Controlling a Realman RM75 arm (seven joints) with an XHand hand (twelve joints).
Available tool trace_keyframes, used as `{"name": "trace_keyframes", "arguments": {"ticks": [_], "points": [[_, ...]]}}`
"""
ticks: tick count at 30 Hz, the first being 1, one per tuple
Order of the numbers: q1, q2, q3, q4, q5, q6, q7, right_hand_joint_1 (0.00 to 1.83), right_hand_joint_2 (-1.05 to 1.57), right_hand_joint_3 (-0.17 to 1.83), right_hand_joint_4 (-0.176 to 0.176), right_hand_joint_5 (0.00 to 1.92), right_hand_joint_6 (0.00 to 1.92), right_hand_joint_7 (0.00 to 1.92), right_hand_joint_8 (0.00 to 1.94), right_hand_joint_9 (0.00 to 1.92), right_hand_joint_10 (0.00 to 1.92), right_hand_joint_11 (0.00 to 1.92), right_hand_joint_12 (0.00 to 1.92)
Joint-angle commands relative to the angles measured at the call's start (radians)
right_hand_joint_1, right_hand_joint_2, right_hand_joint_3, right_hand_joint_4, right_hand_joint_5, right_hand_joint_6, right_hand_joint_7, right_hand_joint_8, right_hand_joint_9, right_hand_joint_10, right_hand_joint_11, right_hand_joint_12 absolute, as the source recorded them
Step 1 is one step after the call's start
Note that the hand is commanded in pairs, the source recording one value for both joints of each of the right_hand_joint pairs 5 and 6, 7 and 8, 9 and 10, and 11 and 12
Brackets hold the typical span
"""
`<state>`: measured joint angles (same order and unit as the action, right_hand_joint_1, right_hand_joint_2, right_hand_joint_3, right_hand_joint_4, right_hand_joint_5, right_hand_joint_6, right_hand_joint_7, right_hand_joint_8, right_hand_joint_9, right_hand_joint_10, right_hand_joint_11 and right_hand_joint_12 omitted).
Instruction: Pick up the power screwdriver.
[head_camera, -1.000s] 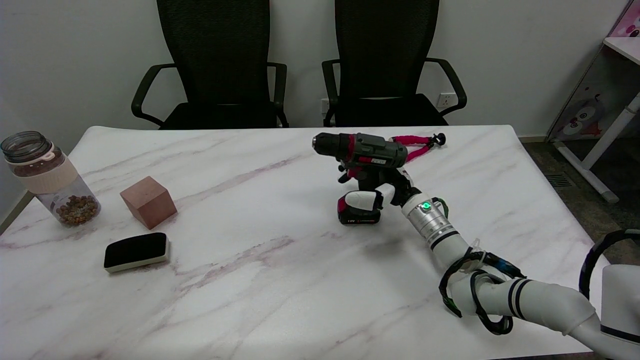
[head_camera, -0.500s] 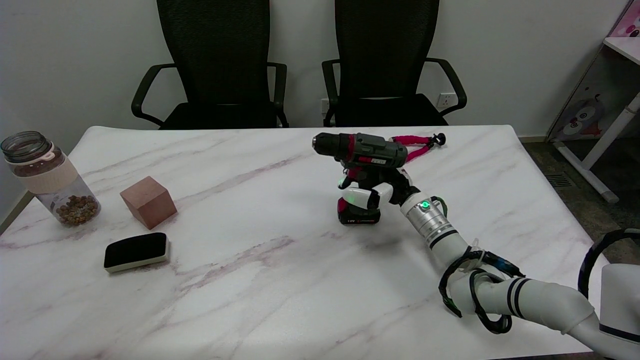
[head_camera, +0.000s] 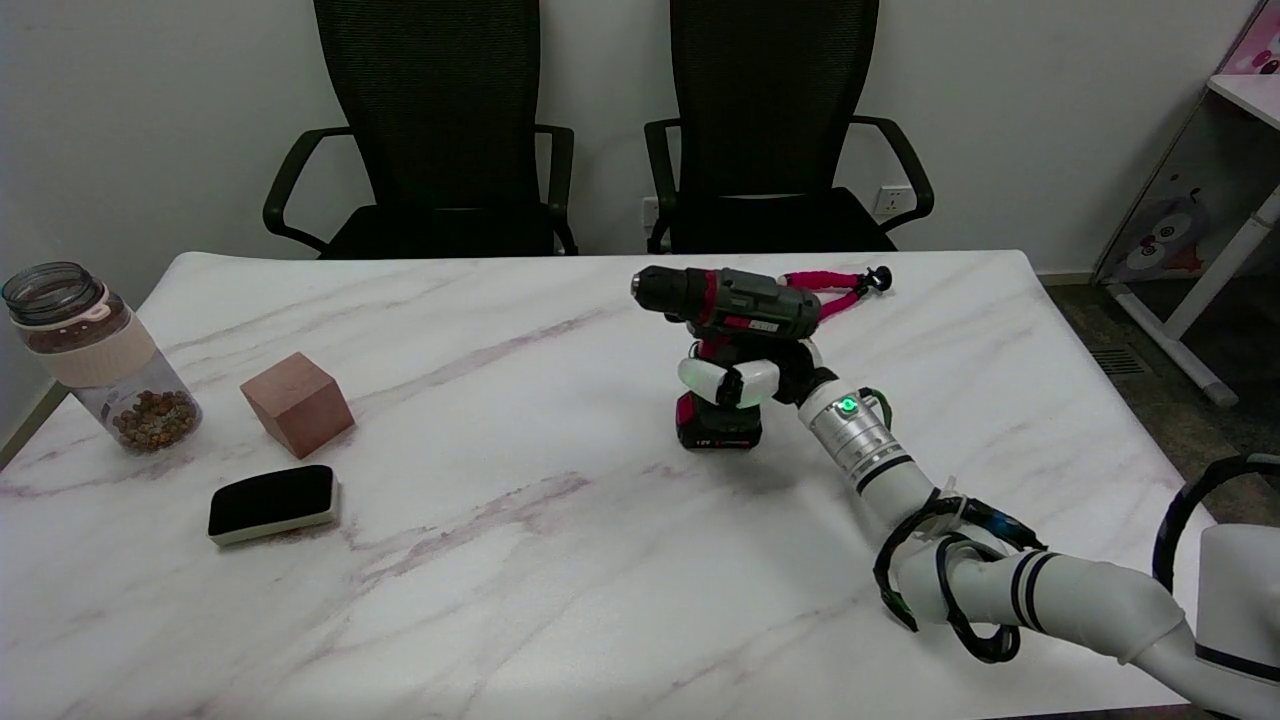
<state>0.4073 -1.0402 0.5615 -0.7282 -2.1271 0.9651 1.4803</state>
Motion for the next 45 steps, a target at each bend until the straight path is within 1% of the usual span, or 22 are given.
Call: {"name": "trace_keyframes", "arguments": {"ticks": [1,8,10,11,14,16,17,18,19,20,21,22,23,26,28,30,35,43,44,45], "points": [[0.006,-0.001,0.003,0.0,0.007,-0.005,0.0,1.22,0.15,1.22,0.154,0.62,0.62,0.62,0.62,1.69,1.69,1.54,1.54],[0.012,-0.001,0.0,0.004,0.007,-0.008,0.0,1.21,0.31,1.11,0.158,0.65,0.65,0.65,0.65,1.82,1.82,1.58,1.58],[0.013,-0.003,0.0,0.004,0.007,-0.008,0.0,1.2,0.37,1.06,0.165,0.67,0.67,0.67,0.67,1.87,1.87,1.61,1.61],[0.013,-0.003,0.0,0.004,0.007,-0.008,0.0,1.2,0.37,1.03,0.174,0.7,0.7,0.7,0.7,1.91,1.91,1.63,1.63],[0.014,-0.004,0.0,0.006,0.007,-0.013,0.0,1.2,0.37,0.97,0.176,0.77,0.77,0.77,0.77,1.92,1.92,1.68,1.68],[0.015,-0.004,0.0,0.005,0.007,-0.015,0.0,1.2,0.38,0.94,0.176,0.9,0.9,0.9,0.9,1.92,1.92,1.7,1.7],[0.015,-0.004,0.0,0.004,0.007,-0.019,0.0,1.2,0.38,0.94,0.159,0.95,0.95,0.95,0.95,1.92,1.92,1.7,1.7],[0.016,-0.004,0.0,0.004,0.007,-0.022,0.0,1.2,0.39,0.96,0.032,1.06,1.06,1.06,1.06,1.92,1.92,1.71,1.71],[0.018,-0.004,-0.001,0.004,0.007,-0.022,0.0,1.2,0.41,0.99,-0.003,1.16,1.16,1.16,1.16,1.92,1.92,1.71,1.71],[0.018,-0.004,-0.002,0.004,0.007,-0.022,0.0,1.19,0.44,1.01,-0.013,1.29,1.29,1.29,1.29,1.92,1.92,1.72,1.72],[0.019,-0.004,-0.002,0.004,0.007,-0.022,0.0,1.19,0.46,1.01,-0.011,1.34,1.34,1.34,1.34,1.92,1.92,1.72,1.72],[0.019,-0.004,-0.002,0.004,0.007,-0.022,0.0,1.18,0.51,1.01,-0.003,1.45,1.45,1.45,1.45,1.92,1.92,1.72,1.72],[0.021,-0.004,-0.002,0.004,0.007,-0.022,0.0,1.18,0.53,1.01,0.001,1.51,1.51,1.51,1.51,1.92,1.92,1.72,1.72],[0.024,-0.004,-0.003,0.004,0.004,-0.025,0.0,1.17,0.56,1.01,0.01,1.6,1.6,1.6,1.6,1.92,1.92,1.75,1.75],[0.024,-0.004,-0.003,0.0,0.004,-0.029,0.0,1.15,0.63,0.98,0.024,1.79,1.79,1.79,1.79,1.92,1.92,1.77,1.77],[0.025,-0.007,-0.003,0.0,0.001,-0.034,0.0,1.14,0.68,0.96,0.031,1.9,1.9,1.9,1.9,1.92,1.92,1.77,1.77],[0.025,-0.014,-0.003,0.0,0.004,-0.034,0.0,1.14,0.67,0.93,0.029,1.92,1.92,1.92,1.92,1.92,1.92,1.78,1.78],[0.021,-0.017,-0.003,-0.013,0.006,-0.029,0.0,1.11,0.73,0.9,0.032,1.92,1.92,1.92,1.92,1.92,1.92,1.82,1.82],[0.021,-0.017,-0.003,-0.016,0.007,-0.027,0.0,1.11,0.73,0.9,0.041,1.92,1.92,1.92,1.92,1.92,1.92,1.82,1.82],[0.019,-0.017,-0.003,-0.018,0.007,-0.026,0.0,1.11,0.76,0.89,0.162,1.92,1.92,1.92,1.92,1.92,1.92,1.84,1.84]]}}
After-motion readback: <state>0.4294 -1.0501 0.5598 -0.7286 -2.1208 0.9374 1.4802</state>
